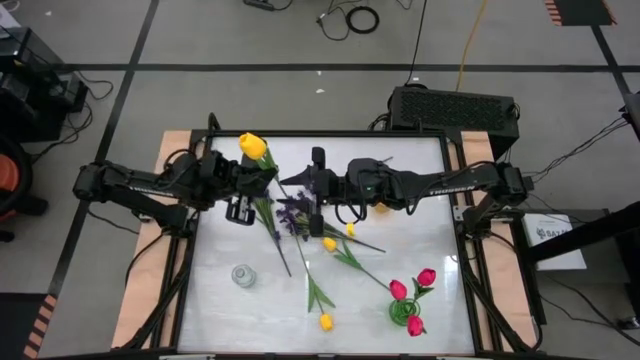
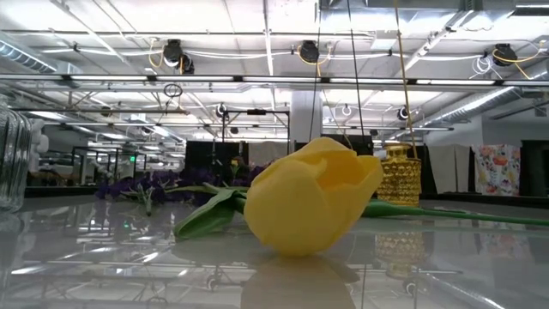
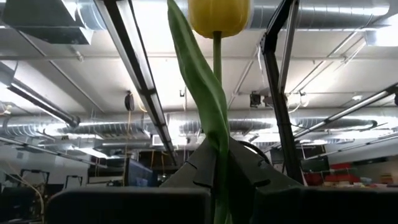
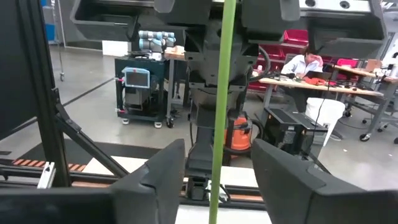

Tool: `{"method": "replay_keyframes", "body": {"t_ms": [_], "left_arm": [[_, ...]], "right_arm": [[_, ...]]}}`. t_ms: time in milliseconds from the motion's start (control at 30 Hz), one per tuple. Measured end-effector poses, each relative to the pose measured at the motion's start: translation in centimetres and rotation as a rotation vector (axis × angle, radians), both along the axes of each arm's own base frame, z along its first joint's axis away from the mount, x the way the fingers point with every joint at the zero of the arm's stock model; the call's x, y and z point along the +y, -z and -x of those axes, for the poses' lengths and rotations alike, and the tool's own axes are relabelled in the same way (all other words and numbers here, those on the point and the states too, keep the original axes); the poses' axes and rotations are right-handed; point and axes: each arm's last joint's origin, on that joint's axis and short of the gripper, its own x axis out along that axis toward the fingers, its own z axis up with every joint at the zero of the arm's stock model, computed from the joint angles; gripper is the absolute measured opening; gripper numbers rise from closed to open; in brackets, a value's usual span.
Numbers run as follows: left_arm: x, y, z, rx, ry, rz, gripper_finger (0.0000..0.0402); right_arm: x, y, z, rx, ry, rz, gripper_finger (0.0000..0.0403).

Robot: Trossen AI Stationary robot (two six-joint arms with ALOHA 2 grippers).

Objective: Sort flowers into vase by color
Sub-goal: Put the top left yellow flower into the transparent vase

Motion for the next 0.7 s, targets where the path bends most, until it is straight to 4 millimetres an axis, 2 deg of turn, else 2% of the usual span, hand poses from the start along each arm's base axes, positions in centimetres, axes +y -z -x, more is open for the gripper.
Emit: {"method": "replay_keyframes", "body": {"t_ms": [333,533,700], "left_arm": [[0.0,-0.1,0.2,-0.013,0.001,0.002,0.0022],[0.0,-0.1,0.3,0.032,-0.006,0.007,0.004],[0.2,-0.4,1.6,0.17,-0.026,0.016,0.0112]], "right_arm": [[0.0,0.0,0.0,0.0,0.004,-0.006,0.0017],[0.0,0.1,0.0,0.011,0.012,-0.015,0.0005],[-0.1,0.0,0.3,0.021,0.016,-0.014,0.0002]]}}
